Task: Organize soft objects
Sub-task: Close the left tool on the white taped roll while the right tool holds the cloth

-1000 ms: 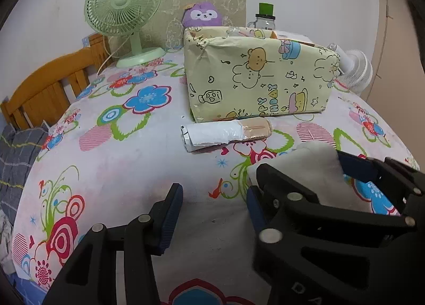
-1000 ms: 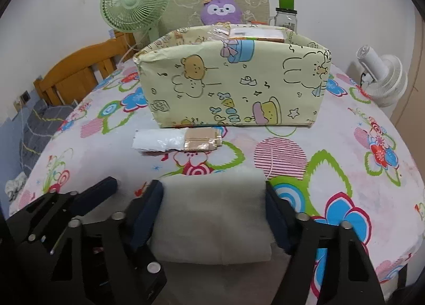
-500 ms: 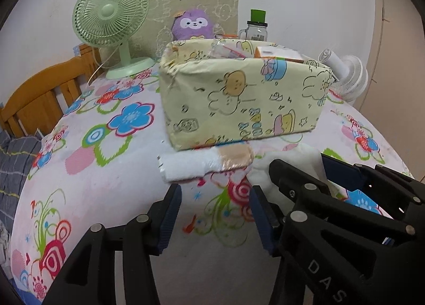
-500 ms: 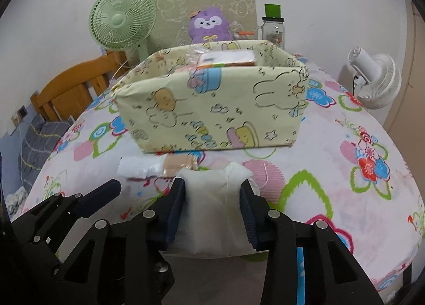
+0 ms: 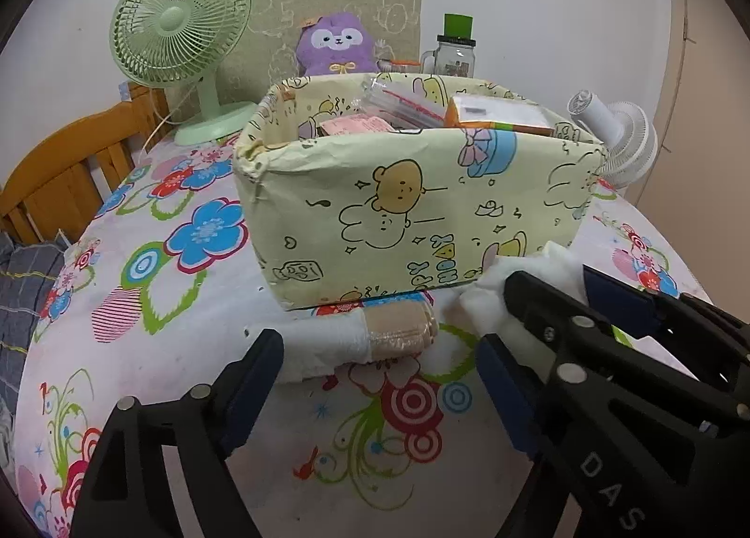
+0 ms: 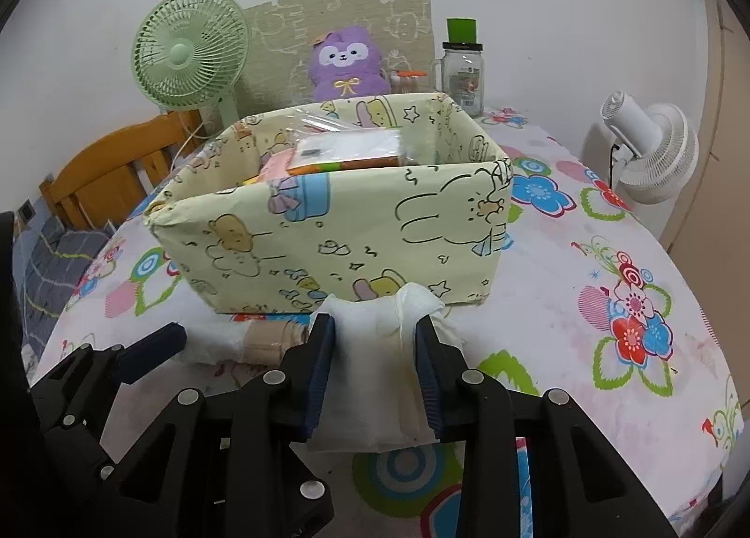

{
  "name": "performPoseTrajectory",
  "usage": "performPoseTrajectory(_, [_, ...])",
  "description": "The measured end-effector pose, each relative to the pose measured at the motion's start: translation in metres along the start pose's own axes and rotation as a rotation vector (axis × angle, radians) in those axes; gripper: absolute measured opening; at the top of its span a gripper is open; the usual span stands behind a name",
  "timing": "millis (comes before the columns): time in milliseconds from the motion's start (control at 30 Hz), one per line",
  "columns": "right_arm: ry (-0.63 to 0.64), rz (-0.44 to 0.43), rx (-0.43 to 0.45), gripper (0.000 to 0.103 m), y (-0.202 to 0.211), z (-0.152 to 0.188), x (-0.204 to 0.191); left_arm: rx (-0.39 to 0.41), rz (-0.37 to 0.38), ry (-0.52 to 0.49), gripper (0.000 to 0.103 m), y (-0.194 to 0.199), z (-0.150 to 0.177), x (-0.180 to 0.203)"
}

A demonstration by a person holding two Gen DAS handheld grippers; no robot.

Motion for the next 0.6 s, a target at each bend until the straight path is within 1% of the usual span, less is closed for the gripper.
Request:
performPoseTrajectory(133, [-0.013,0.006,0.0,0.037,-0.005,-0.005,0.006,-0.015,-0.015,0.041,0.087,-0.008,-0.002,-0.004])
performPoseTrajectory(233, [-0.017,0.007,0.0,0.037,-0.006,-0.007,0.009,-0.016,-0.009,0.042,0.089,-0.011,-0.005,-0.002])
performPoseTrajectory(333, [-0.015,0.005,-0.001,0.037,-0.008,-0.008,0.008,-0.017,-0.019,0.052,0.09,-0.014,-0.005,-0.002])
performPoseTrajectory(433, [-0.018,0.001,-0.007,0.037,-0.01,-0.007,0.008,-0.02,-0.028,0.051,0.089,-0.016,-0.005,-0.003])
performPoseTrajectory(467, [-0.018,0.001,-0.008,0.037,-0.01,-0.006,0.008,-0.022,-0.033,0.05,0.084,-0.017,-0.004,-0.003])
performPoseTrajectory(500, [-0.017,0.001,-0.011,0.037,-0.011,-0.005,0.008,-0.021,-0.043,0.045,0.074,-0.017,-0.004,-0.003])
performPoseTrajectory(600, [-0.018,-0.003,-0.022,0.037,-0.014,-0.001,0.008,-0.017,-0.072,0.039,0.057,-0.017,-0.003,-0.006])
Point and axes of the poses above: each gripper's, at about its wrist camera, not at the fingertips, and y roughly against the way its jaws point, x to its right, z to its underside, the point moved 10 cm from there along -y, roughly the way its jaws point, and after that the axes turned 2 degrees about -y, right-handed, at the moved point
